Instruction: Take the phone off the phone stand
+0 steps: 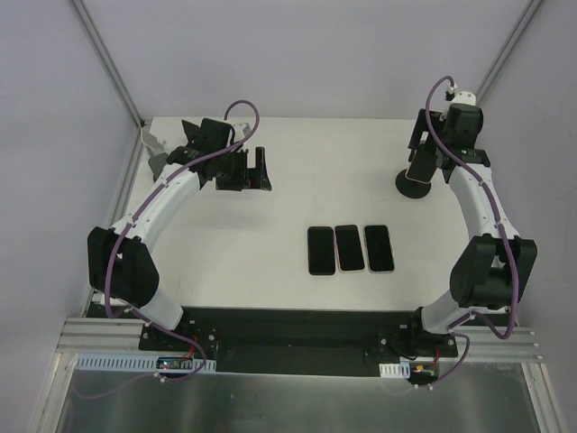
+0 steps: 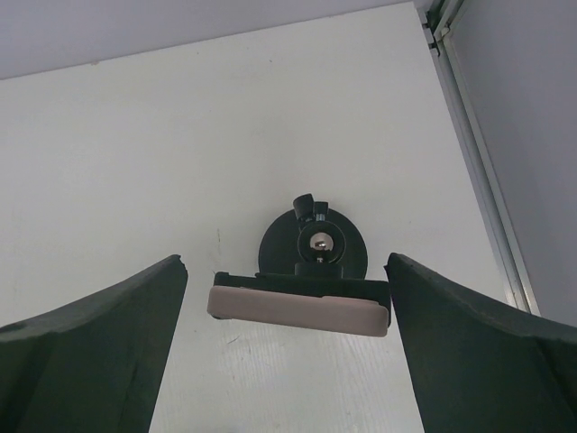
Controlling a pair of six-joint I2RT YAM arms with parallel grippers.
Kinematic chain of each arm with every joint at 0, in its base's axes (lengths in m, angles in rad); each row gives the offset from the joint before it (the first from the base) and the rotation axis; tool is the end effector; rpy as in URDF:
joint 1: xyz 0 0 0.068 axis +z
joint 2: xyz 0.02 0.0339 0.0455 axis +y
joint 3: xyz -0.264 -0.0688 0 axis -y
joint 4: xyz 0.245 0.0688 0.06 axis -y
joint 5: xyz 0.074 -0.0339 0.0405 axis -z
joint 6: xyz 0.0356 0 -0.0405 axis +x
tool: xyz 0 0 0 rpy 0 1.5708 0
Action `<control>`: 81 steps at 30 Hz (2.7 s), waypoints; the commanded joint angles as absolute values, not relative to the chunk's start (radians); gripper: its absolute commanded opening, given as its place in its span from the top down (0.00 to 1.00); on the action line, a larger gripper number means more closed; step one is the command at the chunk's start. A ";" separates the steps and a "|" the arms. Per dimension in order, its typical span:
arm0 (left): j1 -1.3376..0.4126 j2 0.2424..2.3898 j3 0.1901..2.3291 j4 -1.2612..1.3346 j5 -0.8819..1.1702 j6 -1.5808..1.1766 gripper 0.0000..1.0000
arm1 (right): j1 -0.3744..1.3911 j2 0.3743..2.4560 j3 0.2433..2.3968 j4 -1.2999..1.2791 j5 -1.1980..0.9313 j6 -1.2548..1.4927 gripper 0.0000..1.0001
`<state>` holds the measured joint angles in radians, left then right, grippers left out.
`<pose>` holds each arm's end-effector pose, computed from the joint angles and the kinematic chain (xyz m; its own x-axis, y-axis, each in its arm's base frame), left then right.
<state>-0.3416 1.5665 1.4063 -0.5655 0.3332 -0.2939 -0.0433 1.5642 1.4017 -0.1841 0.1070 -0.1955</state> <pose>0.3266 -0.1285 0.3262 -0.7570 -0.0214 -0.6531 0.3425 0.8382 -0.4245 0.3721 -0.0199 0.3599 -0.3608 -0.1777 -0.9156 0.0747 0.9730 -0.2183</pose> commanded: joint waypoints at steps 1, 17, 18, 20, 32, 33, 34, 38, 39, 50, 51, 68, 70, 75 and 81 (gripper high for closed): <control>-0.353 1.523 1.391 -0.574 0.348 -0.268 0.01 | -0.051 1.577 1.450 -0.225 0.121 -0.209 0.03; -0.354 1.522 1.396 -0.577 0.370 -0.265 0.01 | -0.046 1.568 1.410 -0.218 0.086 -0.264 0.37; -0.354 1.517 1.396 -0.577 0.374 -0.262 0.01 | -0.043 1.562 1.410 -0.216 0.080 -0.271 0.41; -0.354 1.509 1.396 -0.577 0.383 -0.255 0.01 | -0.022 1.537 1.410 -0.219 0.065 -0.296 0.56; -0.354 1.388 1.368 -0.575 0.354 -0.187 0.01 | 0.204 1.442 1.469 -0.206 -0.220 -0.440 0.99; -0.354 1.375 1.356 -0.575 0.351 -0.184 0.01 | 0.222 1.443 1.473 -0.201 -0.245 -0.439 0.99; -0.354 1.349 1.350 -0.575 0.350 -0.180 0.01 | 0.244 1.447 1.483 -0.192 -0.265 -0.443 0.99; -0.353 1.270 1.293 -0.571 0.331 -0.161 0.01 | 0.375 1.480 1.519 -0.178 -0.388 -0.465 0.99; -0.354 1.252 1.264 -0.566 0.325 -0.160 0.01 | 0.396 1.489 1.525 -0.170 -0.414 -0.463 0.99; -0.354 0.950 1.002 -0.473 0.333 -0.170 0.01 | 0.638 1.684 1.640 -0.123 -0.662 -0.578 0.99; -0.354 0.934 0.967 -0.466 0.334 -0.169 0.01 | 0.652 1.693 1.644 -0.123 -0.670 -0.590 0.98; -0.354 0.759 0.768 -0.299 0.469 0.134 0.01 | 0.752 1.628 1.545 -0.196 -0.640 -0.696 0.15; -0.354 0.770 0.778 -0.290 0.492 0.196 0.01 | 0.759 1.617 1.574 -0.258 -0.628 -0.712 0.05; -0.353 0.820 0.816 -0.279 0.555 0.366 0.01 | 0.761 1.548 1.571 -0.291 -0.614 -0.683 0.04; -0.302 0.943 0.876 -0.278 0.650 0.518 0.01 | 0.759 1.418 1.450 -0.238 -0.496 -0.608 0.04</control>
<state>-0.3420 0.8658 0.8074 -0.3176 0.5346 0.3534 0.7555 1.5394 1.5146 -0.2832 -0.5671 -0.6552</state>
